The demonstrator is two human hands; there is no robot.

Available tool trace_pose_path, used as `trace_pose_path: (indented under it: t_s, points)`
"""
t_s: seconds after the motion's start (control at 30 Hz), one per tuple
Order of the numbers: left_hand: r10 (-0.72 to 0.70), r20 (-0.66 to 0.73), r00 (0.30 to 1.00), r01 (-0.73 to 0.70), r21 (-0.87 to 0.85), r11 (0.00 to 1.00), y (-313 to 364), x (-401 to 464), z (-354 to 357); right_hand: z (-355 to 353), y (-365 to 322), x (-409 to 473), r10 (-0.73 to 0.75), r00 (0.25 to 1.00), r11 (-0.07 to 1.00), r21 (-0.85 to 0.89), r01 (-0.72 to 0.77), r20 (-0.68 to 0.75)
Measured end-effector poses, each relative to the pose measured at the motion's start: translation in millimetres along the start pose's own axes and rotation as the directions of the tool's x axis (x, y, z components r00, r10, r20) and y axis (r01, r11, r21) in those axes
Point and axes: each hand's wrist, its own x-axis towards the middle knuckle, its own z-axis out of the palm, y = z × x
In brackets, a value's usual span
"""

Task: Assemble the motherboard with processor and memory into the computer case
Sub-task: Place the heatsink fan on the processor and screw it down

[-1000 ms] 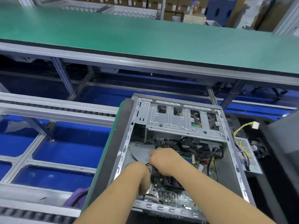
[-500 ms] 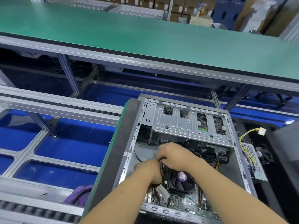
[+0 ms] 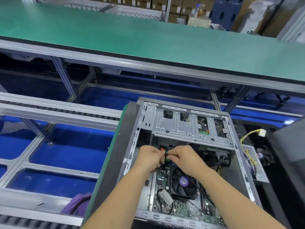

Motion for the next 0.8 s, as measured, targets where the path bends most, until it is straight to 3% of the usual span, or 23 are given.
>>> trace_pose_path:
  t_s: [0.1, 0.27, 0.33, 0.4, 0.5, 0.63, 0.8]
  points:
    - [-0.003, -0.075, 0.997, 0.008, 0.075, 0.997, -4.5, 4.1, 2.8, 5.3, -3.4, -0.6, 0.0, 1.0, 1.0, -0.011, 0.0, -0.018]
    - [-0.023, -0.069, 0.997, 0.024, 0.012, 1.0, -4.7, 8.2, 6.2, 11.3, -6.8, -0.9, 0.023, 0.998, 0.998, -0.057, -0.026, -0.05]
    - [0.014, -0.075, 0.997, -0.004, 0.136, 0.991, -6.9, 9.6, 5.7, 11.6, -9.5, -1.4, 0.035, 0.997, 0.998, -0.057, -0.039, -0.067]
    - [0.042, -0.035, 0.999, -0.023, 0.428, 0.904, -12.3, 9.8, 5.7, 10.6, -11.3, -0.7, 0.027, 0.998, 0.996, -0.081, -0.032, -0.061]
    - [-0.038, 0.008, 0.999, 0.019, 0.758, 0.652, -18.1, 8.4, 5.6, 9.4, -13.5, -0.3, 0.009, 1.0, 0.987, -0.158, -0.008, 0.007]
    - [-0.029, 0.027, 0.999, -0.004, 0.799, 0.602, -19.6, 11.8, 6.5, 7.4, -20.7, 2.3, -0.018, 0.984, 0.894, -0.438, 0.096, 0.179]
    - [-0.008, -0.015, 1.0, 0.017, 0.863, 0.504, -27.9, 15.9, 7.9, 14.8, -40.8, 8.3, -0.003, 0.957, 0.78, -0.598, 0.184, 0.29]
